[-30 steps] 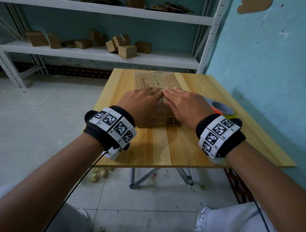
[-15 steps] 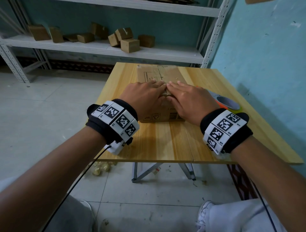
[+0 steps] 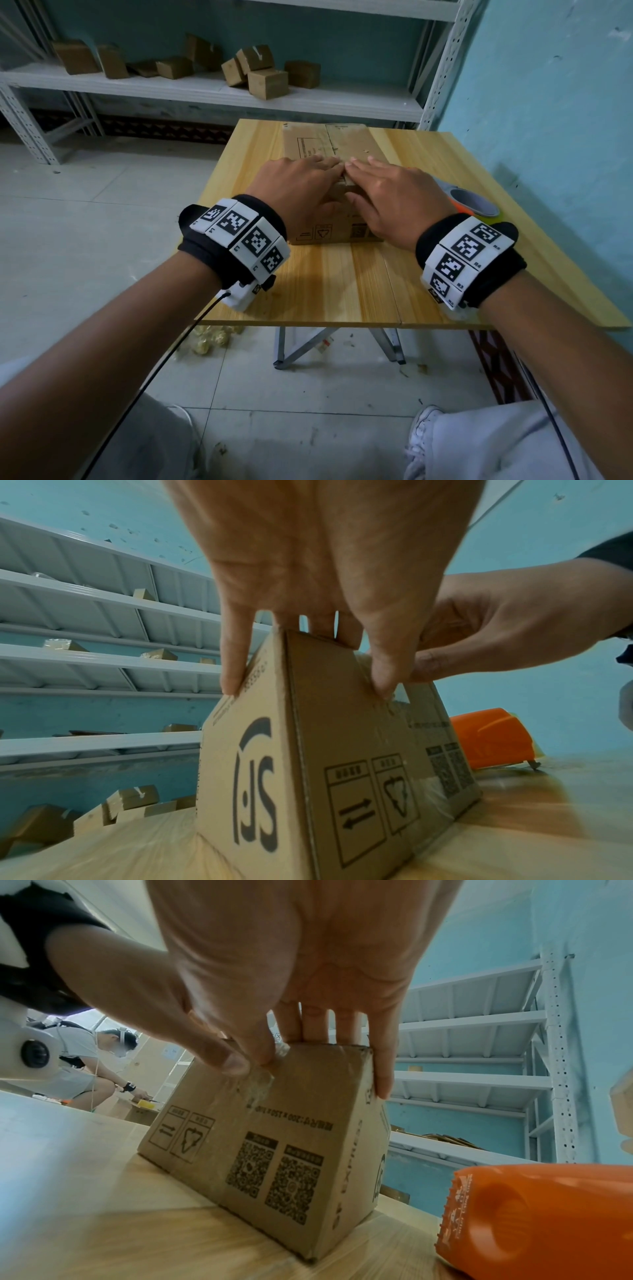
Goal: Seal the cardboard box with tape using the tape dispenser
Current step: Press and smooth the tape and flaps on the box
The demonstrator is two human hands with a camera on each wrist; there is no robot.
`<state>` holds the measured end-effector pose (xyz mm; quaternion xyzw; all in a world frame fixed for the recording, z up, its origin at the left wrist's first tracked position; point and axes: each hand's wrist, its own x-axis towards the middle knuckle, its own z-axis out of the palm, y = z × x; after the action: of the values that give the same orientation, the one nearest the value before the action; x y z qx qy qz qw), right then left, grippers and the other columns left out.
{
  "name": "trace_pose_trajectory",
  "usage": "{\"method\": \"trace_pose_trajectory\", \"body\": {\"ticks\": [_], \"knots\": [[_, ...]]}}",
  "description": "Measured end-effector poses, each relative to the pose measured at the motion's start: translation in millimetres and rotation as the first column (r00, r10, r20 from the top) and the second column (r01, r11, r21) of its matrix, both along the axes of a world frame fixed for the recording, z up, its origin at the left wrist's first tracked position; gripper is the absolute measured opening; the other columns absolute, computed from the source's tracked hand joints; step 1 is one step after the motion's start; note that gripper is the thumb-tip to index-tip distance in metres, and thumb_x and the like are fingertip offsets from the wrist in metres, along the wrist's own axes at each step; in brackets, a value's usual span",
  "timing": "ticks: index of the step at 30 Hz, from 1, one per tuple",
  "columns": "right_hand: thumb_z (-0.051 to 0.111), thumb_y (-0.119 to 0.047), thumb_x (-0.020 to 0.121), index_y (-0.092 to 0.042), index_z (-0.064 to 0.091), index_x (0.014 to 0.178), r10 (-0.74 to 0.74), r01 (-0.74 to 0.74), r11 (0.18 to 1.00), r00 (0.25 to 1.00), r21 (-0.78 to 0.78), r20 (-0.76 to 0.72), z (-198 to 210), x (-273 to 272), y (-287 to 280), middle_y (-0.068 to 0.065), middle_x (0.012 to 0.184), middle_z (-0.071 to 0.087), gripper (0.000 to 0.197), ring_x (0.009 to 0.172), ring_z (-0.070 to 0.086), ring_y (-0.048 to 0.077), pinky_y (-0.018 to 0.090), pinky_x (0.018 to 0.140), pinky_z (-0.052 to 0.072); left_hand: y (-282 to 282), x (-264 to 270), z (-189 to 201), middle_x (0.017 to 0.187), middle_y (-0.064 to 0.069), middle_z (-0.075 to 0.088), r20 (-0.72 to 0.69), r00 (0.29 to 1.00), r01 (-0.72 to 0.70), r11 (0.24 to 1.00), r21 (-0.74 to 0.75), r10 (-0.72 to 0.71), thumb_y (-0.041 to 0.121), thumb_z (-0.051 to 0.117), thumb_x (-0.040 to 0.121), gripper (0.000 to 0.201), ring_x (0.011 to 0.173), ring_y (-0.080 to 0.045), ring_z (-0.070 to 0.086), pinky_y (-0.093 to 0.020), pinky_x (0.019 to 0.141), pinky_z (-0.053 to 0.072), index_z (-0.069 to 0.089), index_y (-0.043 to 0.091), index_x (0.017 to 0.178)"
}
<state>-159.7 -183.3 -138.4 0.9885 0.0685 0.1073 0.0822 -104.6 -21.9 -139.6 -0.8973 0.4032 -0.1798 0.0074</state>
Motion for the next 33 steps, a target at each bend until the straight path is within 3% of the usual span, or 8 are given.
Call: {"method": "trace_pose_trajectory", "body": {"ticks": [26,33], "knots": [[0.047,-0.036,0.101,-0.015,0.031,0.151,0.009,-0.009,1.0,1.0,0.026,-0.004,0.8,-0.9,-1.5,0.004,0.158,0.034,0.057,0.145,0.031,0.024,0.042,0.113,0.032,-3.4,0.4,-0.2,0.152,0.005,0.034,0.009,1.0,-0.026,1.0,0.016,0.026,0.043,0.056,0.091,0.068,0.135,-0.018,0.039,-0.037,0.096,0.045,0.026,0.024,0.149],[0.061,-0.033,0.095,-0.02,0.027,0.153,0.055,-0.055,0.997,0.998,0.061,-0.011,-0.9,0.3,-11.4,-0.003,0.16,0.029,0.069,0.147,0.027,0.018,0.042,0.114,0.031,-0.6,-0.3,2.6,0.153,0.008,0.031,-0.062,0.998,-0.027,1.0,0.016,0.028,0.044,0.062,0.086,0.077,0.138,-0.016,0.034,-0.038,0.099,0.042,0.023,0.028,0.149]]}}
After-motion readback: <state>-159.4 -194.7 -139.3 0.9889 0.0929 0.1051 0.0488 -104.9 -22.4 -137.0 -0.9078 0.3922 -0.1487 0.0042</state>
